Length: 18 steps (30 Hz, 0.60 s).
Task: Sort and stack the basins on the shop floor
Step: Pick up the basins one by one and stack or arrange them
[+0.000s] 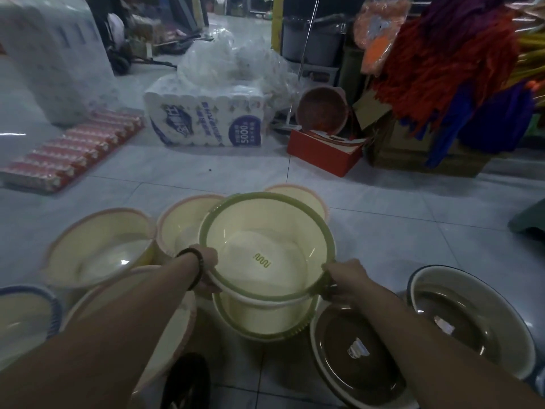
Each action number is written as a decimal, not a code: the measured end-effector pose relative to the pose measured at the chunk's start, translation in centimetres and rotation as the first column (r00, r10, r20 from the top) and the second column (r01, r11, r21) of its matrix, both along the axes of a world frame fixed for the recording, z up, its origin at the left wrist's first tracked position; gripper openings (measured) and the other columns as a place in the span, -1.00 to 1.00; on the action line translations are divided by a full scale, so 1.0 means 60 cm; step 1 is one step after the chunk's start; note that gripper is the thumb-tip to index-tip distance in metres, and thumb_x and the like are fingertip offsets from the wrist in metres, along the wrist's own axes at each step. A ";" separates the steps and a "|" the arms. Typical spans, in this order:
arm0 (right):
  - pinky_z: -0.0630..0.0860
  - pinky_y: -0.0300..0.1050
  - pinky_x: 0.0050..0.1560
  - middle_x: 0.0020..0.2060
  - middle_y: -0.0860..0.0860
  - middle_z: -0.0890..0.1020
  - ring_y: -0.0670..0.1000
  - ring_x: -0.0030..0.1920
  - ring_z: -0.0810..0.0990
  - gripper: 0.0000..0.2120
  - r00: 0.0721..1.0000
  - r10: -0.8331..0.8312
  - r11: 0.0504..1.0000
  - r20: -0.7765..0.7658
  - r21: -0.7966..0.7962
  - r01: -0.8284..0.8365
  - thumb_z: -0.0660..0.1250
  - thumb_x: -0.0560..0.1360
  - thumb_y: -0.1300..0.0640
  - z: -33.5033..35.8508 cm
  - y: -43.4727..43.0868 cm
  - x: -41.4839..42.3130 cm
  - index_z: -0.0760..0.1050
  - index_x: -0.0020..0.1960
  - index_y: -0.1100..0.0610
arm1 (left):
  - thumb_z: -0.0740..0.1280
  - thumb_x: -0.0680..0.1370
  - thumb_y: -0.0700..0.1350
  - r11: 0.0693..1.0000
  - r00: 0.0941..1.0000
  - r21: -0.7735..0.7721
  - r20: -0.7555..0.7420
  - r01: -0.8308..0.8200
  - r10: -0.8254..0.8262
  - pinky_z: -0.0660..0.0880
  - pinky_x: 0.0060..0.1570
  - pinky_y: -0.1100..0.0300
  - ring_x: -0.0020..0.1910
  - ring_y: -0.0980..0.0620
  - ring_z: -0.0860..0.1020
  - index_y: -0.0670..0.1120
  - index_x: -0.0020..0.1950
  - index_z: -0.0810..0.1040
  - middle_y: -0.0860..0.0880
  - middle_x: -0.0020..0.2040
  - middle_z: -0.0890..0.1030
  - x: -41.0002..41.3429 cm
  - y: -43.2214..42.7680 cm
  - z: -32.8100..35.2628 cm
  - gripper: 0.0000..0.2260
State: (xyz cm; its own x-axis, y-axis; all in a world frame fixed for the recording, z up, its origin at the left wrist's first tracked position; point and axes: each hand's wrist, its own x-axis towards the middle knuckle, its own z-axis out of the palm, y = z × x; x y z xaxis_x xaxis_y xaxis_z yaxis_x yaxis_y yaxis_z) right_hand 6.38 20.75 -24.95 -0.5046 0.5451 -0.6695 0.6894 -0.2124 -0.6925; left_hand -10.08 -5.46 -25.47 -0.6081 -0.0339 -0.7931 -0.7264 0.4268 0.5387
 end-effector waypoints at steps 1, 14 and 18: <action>0.69 0.06 -0.28 0.19 0.34 0.56 0.35 0.07 0.65 -0.66 1.000 0.003 1.000 0.017 -0.010 -0.003 0.41 0.55 0.32 -0.021 0.000 -0.005 0.44 0.29 0.33 | 0.25 0.64 -0.16 1.000 1.000 -0.019 0.008 0.002 -0.002 0.65 -0.29 -0.22 -0.14 -0.31 0.66 -0.23 0.20 0.41 -0.32 -0.01 0.62 0.000 0.002 -0.016 -0.81; 0.60 -0.07 -0.52 0.04 0.31 0.63 0.26 -0.12 0.69 -0.69 0.988 0.034 0.989 0.153 -0.144 -0.012 0.34 0.55 0.45 -0.225 -0.025 -0.048 0.44 0.27 0.32 | 0.45 0.50 -0.18 0.983 0.986 -0.181 -0.168 -0.039 0.008 0.56 0.09 -0.03 0.16 -0.23 0.55 -0.19 0.36 0.47 -0.19 0.17 0.59 0.039 0.036 -0.245 -0.55; 0.63 -0.03 -0.34 -0.06 0.17 0.62 0.09 -0.31 0.64 -0.72 0.909 0.274 0.956 0.312 -0.190 -0.223 0.29 0.59 0.31 -0.256 -0.024 -0.041 0.49 0.30 0.23 | 0.44 0.45 -0.18 0.960 0.979 -0.277 -0.201 -0.032 -0.025 0.53 0.20 0.01 0.19 -0.20 0.56 -0.09 0.30 0.52 -0.15 0.22 0.61 0.046 0.031 -0.286 -0.59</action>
State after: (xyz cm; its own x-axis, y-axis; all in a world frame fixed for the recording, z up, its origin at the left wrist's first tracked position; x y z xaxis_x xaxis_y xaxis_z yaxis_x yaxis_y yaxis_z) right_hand 3.95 19.29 -40.33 -0.3459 0.3139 -0.8842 0.9173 -0.0850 -0.3890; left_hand -7.31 -3.59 -42.63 -0.7531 -0.2373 -0.6136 -0.6172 0.5777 0.5341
